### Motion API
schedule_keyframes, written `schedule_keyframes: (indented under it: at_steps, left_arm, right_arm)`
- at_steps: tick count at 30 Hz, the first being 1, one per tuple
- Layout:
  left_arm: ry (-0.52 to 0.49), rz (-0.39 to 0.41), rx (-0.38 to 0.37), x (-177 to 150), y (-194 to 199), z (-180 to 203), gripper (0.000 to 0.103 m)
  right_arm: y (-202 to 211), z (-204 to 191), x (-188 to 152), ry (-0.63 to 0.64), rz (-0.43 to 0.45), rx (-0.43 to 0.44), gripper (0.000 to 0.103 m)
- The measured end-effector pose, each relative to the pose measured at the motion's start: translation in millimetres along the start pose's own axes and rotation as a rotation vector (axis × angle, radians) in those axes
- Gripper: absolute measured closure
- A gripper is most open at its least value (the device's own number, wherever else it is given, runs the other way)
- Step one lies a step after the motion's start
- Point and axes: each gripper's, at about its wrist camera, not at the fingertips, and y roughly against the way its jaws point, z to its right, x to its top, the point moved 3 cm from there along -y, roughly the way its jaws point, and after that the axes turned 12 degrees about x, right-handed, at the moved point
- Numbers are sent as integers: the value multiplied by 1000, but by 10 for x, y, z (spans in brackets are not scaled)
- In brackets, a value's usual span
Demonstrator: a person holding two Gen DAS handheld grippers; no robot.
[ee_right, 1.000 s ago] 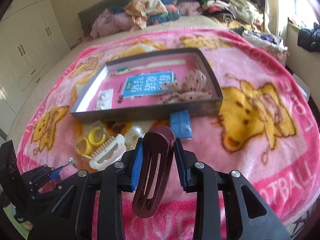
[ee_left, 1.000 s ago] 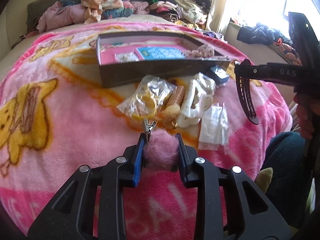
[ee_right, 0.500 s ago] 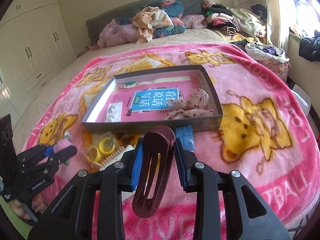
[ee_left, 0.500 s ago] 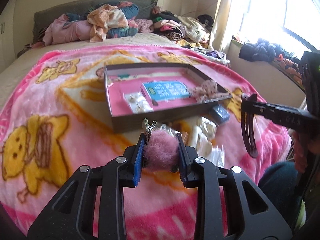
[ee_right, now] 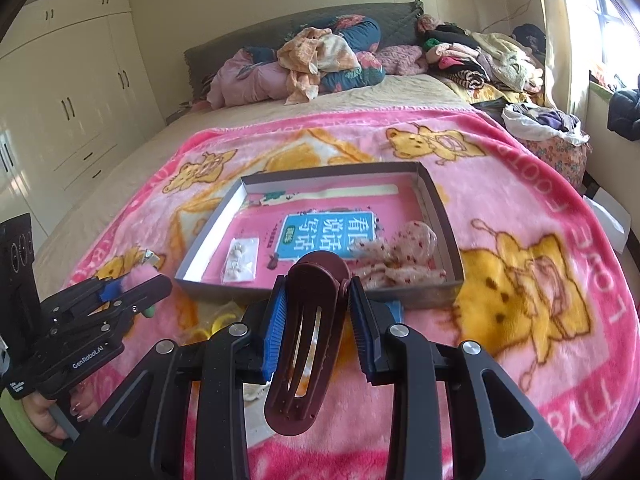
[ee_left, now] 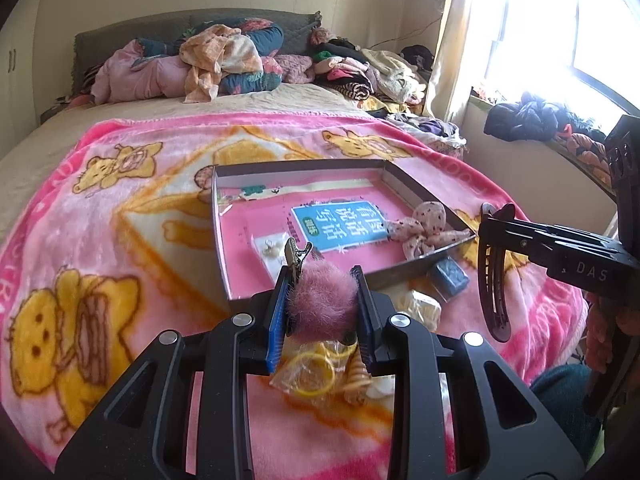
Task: Organize jewelry
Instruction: 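Carry the pom-pom clip and dark red clip into the box and release both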
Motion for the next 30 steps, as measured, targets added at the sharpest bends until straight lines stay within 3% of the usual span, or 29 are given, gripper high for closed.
schedule_keyframes:
  at_steps: [30]
  left_arm:
    - [-8, -11, 9, 357, -573, 252, 82]
  right_arm:
    - [-396, 355, 828, 17, 80, -39, 74]
